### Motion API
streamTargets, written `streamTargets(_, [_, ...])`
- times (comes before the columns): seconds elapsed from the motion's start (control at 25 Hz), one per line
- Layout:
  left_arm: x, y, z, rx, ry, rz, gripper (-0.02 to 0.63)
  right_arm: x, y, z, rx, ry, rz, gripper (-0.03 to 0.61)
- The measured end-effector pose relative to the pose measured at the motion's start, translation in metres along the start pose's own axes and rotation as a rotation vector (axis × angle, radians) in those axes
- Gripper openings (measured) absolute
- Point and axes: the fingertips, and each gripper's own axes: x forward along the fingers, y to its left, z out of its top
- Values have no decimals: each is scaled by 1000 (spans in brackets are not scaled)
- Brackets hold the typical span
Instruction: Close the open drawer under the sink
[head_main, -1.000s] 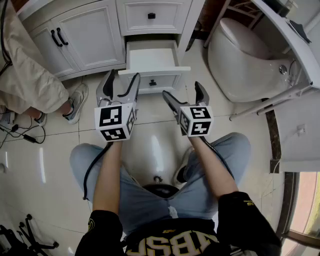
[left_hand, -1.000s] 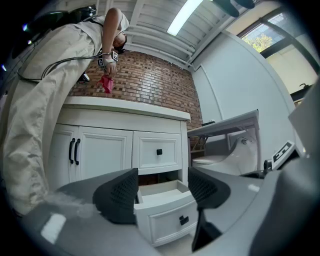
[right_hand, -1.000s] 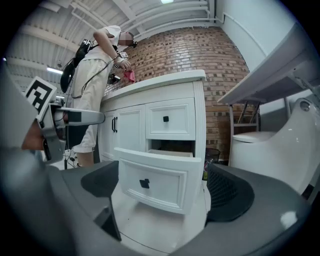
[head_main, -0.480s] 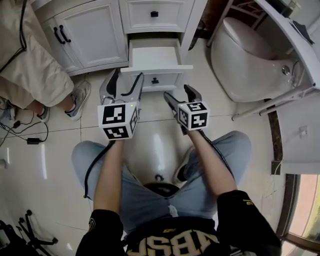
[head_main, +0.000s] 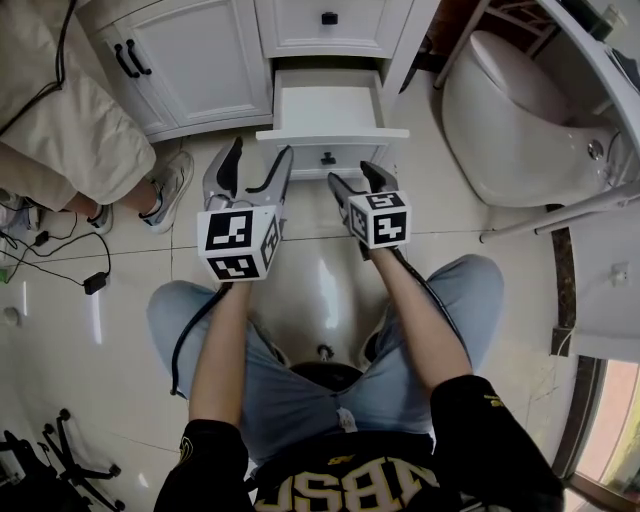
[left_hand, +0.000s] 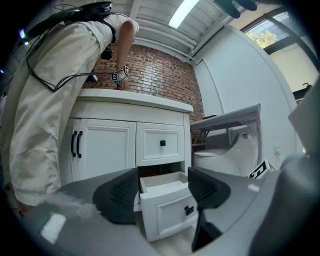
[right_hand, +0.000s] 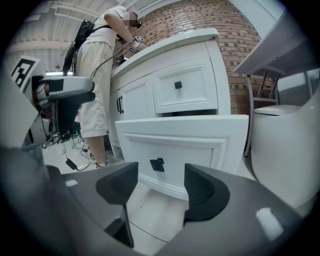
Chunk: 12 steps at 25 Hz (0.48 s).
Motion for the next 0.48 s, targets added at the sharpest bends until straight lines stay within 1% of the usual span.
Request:
streamTargets(0.16, [5,6,-3,-15,6,5,311,20,8,-3,4,22,14,253])
streamTargets(0.28, [7,7,0,-40,0,7,311,32,11,-4,-14,35,2,230])
streamTargets(0.4, [8,7,3,-48,-6,2,311,42,9,-4,-37,43,-12,196])
streamTargets(0.44, [8,8,3,-48,-6,1,311,45,9,-5,-37,46,-14,181])
streamTargets(0.48, [8,10,2,-49,-5,0,311,48,9,-6,-36,48,-17,143])
